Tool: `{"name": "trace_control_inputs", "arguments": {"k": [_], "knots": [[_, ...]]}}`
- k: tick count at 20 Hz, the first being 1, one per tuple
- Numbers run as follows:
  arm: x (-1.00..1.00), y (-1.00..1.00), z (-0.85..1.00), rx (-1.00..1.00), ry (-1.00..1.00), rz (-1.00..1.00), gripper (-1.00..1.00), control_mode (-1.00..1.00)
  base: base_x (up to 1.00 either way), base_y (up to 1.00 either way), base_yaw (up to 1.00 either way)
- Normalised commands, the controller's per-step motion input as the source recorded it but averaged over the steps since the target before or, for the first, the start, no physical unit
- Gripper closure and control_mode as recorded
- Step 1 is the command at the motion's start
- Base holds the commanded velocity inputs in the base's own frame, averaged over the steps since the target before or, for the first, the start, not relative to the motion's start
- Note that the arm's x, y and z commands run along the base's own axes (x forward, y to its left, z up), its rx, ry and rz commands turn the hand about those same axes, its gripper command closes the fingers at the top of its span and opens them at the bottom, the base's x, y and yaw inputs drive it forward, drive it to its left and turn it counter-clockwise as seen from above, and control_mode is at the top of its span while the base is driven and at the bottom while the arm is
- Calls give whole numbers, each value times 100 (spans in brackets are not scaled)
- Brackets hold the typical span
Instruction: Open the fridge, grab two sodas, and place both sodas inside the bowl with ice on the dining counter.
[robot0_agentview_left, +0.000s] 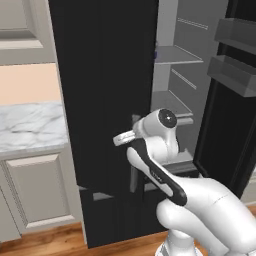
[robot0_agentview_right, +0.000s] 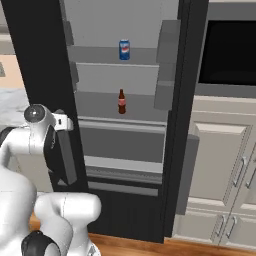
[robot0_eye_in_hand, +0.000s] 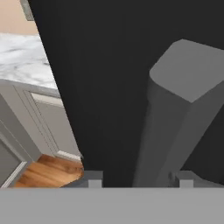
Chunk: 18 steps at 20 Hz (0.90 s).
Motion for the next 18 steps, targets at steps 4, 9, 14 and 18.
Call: {"name": "trace_control_inputs", "arguments": {"k": [4, 9, 14, 18], "knots": [[-71, 53, 47, 4, 0, 0, -100, -100, 0, 0, 0], [-85, -16, 66, 19, 0, 0, -100, -100, 0, 0, 0], [-74, -64, 56, 30, 0, 0, -100, -100, 0, 0, 0], [-42, -80, 45, 37, 4, 1, -100, -100, 0, 0, 0]]}}
